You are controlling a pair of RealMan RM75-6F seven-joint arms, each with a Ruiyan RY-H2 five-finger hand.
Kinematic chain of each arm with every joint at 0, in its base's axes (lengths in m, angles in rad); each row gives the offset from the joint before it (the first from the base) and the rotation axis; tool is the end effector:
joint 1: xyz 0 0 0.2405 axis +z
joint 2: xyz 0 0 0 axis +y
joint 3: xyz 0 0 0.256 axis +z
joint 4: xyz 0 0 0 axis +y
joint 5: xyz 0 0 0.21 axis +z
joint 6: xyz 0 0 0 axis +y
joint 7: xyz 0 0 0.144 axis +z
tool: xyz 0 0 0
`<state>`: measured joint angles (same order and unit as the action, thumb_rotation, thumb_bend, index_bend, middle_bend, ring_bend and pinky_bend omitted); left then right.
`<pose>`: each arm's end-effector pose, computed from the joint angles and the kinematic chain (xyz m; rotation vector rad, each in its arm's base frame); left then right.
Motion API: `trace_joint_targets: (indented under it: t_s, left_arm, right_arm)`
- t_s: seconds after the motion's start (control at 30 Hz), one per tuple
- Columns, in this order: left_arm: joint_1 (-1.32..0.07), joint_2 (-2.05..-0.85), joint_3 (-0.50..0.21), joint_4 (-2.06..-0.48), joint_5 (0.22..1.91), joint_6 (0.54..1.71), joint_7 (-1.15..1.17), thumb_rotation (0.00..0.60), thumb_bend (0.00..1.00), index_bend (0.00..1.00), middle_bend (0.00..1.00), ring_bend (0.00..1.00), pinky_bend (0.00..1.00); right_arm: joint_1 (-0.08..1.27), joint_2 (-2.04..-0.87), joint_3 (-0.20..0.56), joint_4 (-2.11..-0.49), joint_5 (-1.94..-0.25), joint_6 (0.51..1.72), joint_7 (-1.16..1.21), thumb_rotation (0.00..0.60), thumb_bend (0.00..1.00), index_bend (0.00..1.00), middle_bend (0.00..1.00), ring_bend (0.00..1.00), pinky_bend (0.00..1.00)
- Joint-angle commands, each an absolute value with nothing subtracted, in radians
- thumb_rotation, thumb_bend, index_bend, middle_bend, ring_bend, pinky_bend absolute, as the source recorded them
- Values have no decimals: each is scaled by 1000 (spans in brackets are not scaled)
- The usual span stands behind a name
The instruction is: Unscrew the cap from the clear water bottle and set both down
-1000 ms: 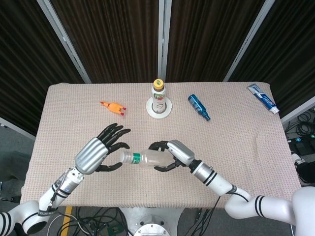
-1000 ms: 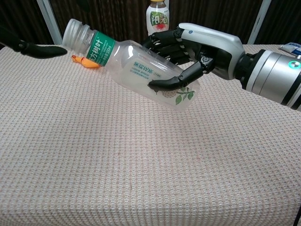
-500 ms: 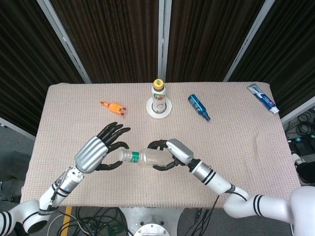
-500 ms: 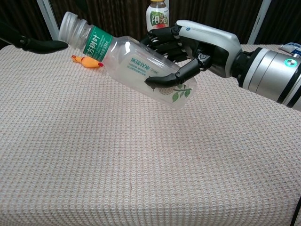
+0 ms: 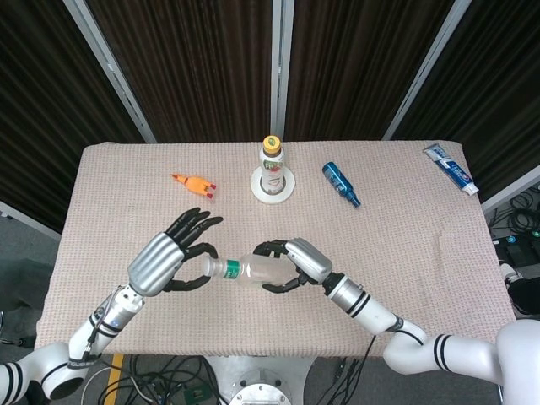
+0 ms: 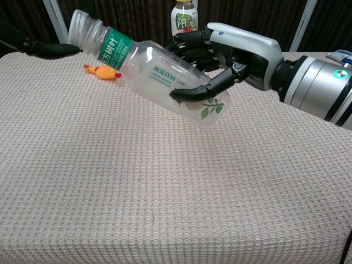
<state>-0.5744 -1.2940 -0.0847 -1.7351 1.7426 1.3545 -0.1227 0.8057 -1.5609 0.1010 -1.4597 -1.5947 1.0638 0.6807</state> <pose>-0.1207 0.2662 0.0805 -1.8808 -0.8233 -1.6089 -0.0880 -0.3129 -0.0211 1.9582 -1.5712 1.6416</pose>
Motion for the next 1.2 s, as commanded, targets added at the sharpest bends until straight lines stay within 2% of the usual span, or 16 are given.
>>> trace_joint_targets:
  t_s: [0.03,0.57,0.87,1.03,1.2]
  left_arm:
    - [-574,-1296,-86,-1733,1743,1357,-124,600,271,492,98,17,0]
    - [-566,-1299,-85,-1721,1748,1377,-129,600,307,505,109,18,0]
    - [-540,-1279,-86,-1688,1710,1391,-128,600,307,505,109,18,0]
    - [-516,-1280,-66,-1594,1609,1323,-67,600,308,505,109,18,0]
    - [-529,-1294,-41,-1522,1494,1169,141,600,309,503,109,18,0]
  right_arm:
    - [805,-1562,101,-1458,-1596,1066,680,600,416,620,531,388,506]
    - [800,-1559,99,-1451,-1591,1075,680,600,416,622,532,388,510]
    - [767,-1496,71,-1452,-1581,1079,629,600,421,622,532,389,513]
    - [741,-1424,51,-1452,-1561,1063,551,600,423,623,532,388,514]
    - [733,-1362,59,-1487,-1526,1037,481,600,423,624,532,388,514]
